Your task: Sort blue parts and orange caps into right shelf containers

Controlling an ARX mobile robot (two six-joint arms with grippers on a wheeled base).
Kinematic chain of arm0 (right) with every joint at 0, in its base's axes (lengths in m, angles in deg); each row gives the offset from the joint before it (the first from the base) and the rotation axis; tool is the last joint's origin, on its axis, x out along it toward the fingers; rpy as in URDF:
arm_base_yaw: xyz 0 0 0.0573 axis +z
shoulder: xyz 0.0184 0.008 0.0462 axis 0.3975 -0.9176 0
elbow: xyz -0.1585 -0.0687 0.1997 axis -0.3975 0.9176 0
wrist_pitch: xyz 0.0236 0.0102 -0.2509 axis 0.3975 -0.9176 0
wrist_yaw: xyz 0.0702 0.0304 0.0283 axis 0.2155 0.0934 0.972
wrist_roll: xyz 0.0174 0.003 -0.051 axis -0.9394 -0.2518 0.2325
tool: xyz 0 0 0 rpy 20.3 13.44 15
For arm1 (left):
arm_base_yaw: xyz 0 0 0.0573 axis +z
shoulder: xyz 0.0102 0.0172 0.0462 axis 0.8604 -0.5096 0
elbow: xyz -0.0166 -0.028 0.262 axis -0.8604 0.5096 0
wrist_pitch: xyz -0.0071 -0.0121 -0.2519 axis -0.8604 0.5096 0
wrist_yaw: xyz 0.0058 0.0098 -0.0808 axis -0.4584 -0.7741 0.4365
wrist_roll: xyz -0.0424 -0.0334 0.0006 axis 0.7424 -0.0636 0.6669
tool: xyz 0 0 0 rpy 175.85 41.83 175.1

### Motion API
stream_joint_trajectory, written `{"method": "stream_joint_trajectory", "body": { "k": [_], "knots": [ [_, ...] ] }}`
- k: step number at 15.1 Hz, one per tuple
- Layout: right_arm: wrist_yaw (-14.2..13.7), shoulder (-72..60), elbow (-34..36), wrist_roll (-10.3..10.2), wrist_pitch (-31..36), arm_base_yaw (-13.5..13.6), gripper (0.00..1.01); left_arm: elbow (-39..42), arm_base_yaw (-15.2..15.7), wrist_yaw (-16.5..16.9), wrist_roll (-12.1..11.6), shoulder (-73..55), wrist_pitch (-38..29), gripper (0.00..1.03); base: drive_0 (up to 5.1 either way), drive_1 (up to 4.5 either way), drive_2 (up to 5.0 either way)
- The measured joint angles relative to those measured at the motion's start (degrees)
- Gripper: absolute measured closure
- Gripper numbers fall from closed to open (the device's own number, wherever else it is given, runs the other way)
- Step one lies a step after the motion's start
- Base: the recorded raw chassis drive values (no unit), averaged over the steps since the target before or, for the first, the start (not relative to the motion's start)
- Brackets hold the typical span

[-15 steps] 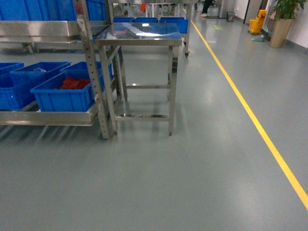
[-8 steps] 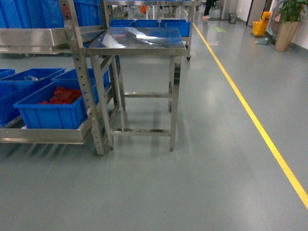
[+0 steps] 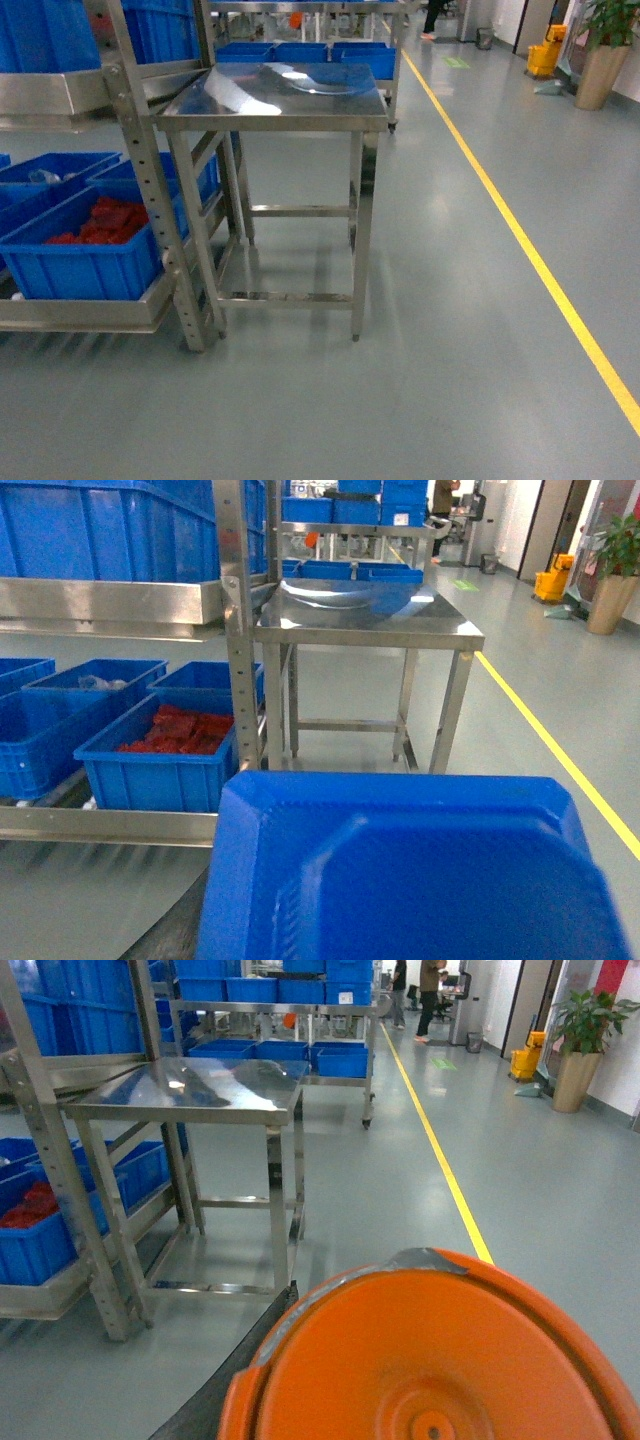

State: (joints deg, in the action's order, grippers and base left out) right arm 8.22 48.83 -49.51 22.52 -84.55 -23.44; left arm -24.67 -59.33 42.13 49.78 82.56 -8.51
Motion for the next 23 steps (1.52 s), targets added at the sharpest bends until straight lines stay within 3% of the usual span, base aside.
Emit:
{"method": "stream_joint_trajectory", "body": {
  "k": [21, 23],
  "knots": [
    [0.00, 0.00, 0.00, 0.00, -0.11, 0.00, 0.59, 0.00, 0.00, 0.00, 0.00, 0.00, 0.00, 0.61, 0.0, 4.34, -4.2],
    [0.00, 0.00, 0.00, 0.00, -0.35, 0.00, 0.59, 0.00, 0.00, 0.00, 0.00, -0.02, 0.22, 0.61, 0.0, 0.00, 0.0]
  ]
}}
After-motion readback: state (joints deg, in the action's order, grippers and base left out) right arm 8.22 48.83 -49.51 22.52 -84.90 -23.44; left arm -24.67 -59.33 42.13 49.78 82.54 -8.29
